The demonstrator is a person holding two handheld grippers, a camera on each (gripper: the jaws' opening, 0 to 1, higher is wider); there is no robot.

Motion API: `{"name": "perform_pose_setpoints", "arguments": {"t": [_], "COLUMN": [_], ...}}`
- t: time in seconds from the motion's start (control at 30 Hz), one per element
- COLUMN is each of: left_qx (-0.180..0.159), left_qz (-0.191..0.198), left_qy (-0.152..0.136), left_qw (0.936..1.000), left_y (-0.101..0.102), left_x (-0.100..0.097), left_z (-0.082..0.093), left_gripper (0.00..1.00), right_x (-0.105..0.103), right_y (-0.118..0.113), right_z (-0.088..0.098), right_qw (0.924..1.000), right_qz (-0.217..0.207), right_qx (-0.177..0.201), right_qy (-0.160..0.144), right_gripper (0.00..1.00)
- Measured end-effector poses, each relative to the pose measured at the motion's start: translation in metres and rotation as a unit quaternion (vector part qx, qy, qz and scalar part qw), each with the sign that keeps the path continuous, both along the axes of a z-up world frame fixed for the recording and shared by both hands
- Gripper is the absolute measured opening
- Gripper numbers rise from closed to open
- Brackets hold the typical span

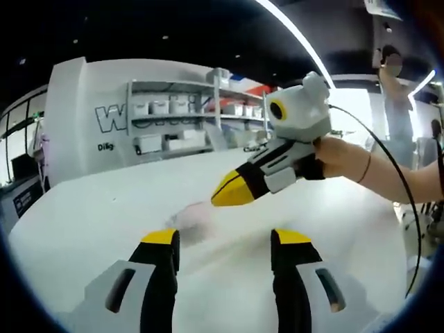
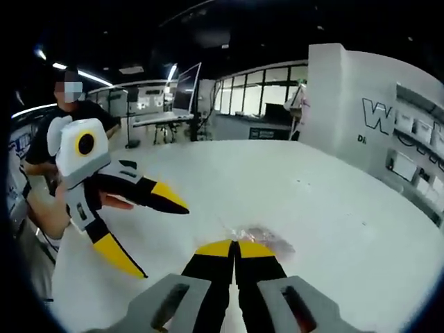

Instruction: Open the resealable bag by pulling the two sides of the seal apart until the entire bag opening is separated and visibly accessible.

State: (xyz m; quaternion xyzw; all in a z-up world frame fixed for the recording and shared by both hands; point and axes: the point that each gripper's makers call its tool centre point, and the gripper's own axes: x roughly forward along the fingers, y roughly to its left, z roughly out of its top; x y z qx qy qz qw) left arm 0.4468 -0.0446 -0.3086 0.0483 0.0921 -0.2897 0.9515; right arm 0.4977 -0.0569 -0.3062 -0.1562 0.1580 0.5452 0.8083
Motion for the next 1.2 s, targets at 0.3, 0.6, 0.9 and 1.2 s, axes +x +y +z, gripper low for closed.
{"name": "perform_pose_setpoints", "arguments": {"t": [0.3,0.6,0.9,1.2], "left_qx": [-0.011,-0.051,-0.068,-0.069], "left_qz": [0.001,-0.008,-0.006,-0.007], "left_qy": [0.004,0.028,0.031,0.033], "left_qw": [0.9999,0.9983,0.9972,0.9970], "left_y": [0.000,-0.002,-0.001,-0.001], "left_x": [0.000,-0.002,-0.002,-0.003], "left_z": [0.001,0.000,0.001,0.000], "left_gripper": [0.53,0.43,0.43,0.43], "right_x": [-0.004,-0.011,-0.018,-0.018], "right_y": [-0.001,0.000,0.001,-0.002], "right_z": [0.003,-0.001,-0.002,-0.001], "right_qw": [0.9996,0.9992,0.9991,0.9996], "right_qz": [-0.002,0.007,0.009,0.022], "right_qx": [0.024,0.024,0.026,-0.007], "right_qy": [0.014,0.030,0.033,0.016], "right_gripper": [0.00,0.00,0.00,0.00]}}
